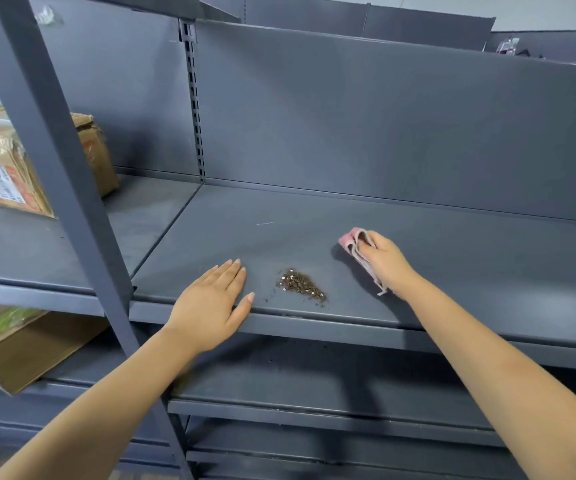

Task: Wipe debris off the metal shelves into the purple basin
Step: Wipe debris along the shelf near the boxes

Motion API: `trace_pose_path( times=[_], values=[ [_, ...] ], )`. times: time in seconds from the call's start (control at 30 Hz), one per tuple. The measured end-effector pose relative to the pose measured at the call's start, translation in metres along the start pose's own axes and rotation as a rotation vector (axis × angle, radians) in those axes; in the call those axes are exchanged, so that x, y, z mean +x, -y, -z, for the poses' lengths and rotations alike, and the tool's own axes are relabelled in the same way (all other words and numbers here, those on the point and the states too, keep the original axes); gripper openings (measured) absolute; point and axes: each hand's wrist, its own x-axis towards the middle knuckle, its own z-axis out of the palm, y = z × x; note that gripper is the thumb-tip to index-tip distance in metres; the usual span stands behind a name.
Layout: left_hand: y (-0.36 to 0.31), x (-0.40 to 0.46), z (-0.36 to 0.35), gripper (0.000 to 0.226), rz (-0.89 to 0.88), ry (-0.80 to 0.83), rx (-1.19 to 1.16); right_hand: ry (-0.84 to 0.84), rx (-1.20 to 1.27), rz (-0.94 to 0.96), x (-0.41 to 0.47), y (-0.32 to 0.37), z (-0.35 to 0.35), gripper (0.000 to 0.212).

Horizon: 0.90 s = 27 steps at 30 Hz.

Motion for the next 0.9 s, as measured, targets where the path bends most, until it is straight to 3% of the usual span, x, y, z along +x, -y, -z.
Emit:
trace_pose_path(
  times=[0.13, 0.23, 0.43, 0.53, 0.63, 0.8, 0.9],
  values=[
    [0.0, 0.001, 0.0, 0.078, -0.009, 0.001, 0.029, 0.024, -0.216, 0.03, -0.007, 0.004, -0.017, 0.031],
    [0.0, 0.001, -0.001, 0.077, -0.026, -0.041, 0.035, 0.157, -0.242, 0.131, -0.006, 0.017, -0.045, 0.027],
    [0.001, 0.0, 0.001, 0.075, -0.048, -0.057, 0.048, 0.322, -0.032, 0.159, 0.005, 0.031, -0.07, 0.022],
    [0.01, 0.0, 0.006, 0.073, -0.055, -0.061, 0.05, 0.243, 0.06, 0.167, 0.029, 0.032, -0.06, 0.016],
    [0.026, -0.001, 0.008, 0.074, -0.009, -0.053, 0.06, 0.111, 0.023, 0.143, 0.058, 0.036, -0.053, 0.024],
    [0.031, -0.003, 0.004, 0.072, -0.014, -0.054, 0.103, 0.068, -0.264, 0.012, 0.098, 0.037, -0.059, 0.036],
    [0.032, -0.003, 0.007, 0.072, -0.019, -0.049, 0.108, 0.106, -0.344, 0.097, 0.114, 0.044, -0.073, 0.03]
  ],
)
